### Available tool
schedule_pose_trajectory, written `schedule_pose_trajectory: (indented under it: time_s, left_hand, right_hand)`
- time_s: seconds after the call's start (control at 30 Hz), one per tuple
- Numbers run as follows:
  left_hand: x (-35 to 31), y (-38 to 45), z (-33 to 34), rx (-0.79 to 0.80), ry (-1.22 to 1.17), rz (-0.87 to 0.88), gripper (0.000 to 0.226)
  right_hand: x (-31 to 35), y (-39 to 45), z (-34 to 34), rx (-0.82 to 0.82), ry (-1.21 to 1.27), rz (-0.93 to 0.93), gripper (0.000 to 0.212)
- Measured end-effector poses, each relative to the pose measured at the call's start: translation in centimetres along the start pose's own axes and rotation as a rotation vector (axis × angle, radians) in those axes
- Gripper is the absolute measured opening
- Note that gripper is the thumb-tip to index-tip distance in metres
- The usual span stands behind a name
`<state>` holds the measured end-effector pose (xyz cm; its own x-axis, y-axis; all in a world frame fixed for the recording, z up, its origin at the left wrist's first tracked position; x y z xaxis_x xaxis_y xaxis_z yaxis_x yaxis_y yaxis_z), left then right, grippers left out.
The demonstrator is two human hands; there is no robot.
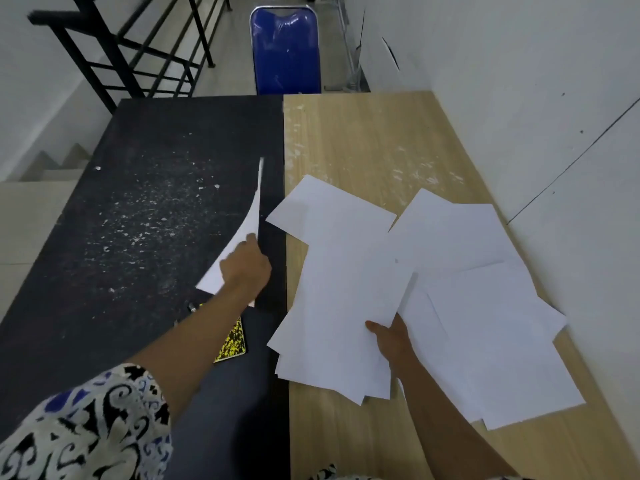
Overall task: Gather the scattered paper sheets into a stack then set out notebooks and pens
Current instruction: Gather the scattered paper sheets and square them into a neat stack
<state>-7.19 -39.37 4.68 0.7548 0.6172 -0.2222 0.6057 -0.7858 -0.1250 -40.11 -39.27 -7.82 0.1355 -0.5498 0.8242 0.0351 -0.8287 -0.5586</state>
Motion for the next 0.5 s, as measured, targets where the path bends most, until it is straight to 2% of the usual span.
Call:
schedule_pose_trajectory:
  time_s: [0.13,0.23,0.37,0.43,0.5]
  left_hand:
    - [-3.6,-5.8,5.0,0.251,0.032,0.065,0.043]
    - [-6.6,-10.3,8.2,0.394,0.097,0.223,0.044]
    - [-9.1,-15.6,11.9,0.658,0.099,0.414,0.068]
    - [-9.3,-17.3,13.0,0.799,0.026,0.45,0.08]
    - [-9.5,-18.1,13.5,0.887,-0.116,0.451,0.078]
  right_hand:
    - [-0.6,-1.4,0.6,0.029,0.004,0.002,0.052]
    - [-0.9,-2.3,0.5,0.04,0.005,0.019,0.045]
    - [-1.6,-2.7,0.3,0.027,0.152,0.126,0.031]
    - [-1.8,-2.8,0.4,0.051,0.194,0.156,0.039]
    - [-1.2,-2.9,0.1,0.048,0.091,0.079,0.038]
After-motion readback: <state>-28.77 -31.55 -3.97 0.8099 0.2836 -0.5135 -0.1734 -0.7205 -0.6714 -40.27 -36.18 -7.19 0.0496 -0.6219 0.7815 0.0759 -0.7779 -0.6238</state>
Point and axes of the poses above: each hand's wrist, its own y-axis towards the middle knuckle, its own z-axis out of the palm, x = y × z, the point moved 9 cm from there along y, towards the middle knuckle, and after that the axes turned 3 degrees about -x, right-handed, at the moved point
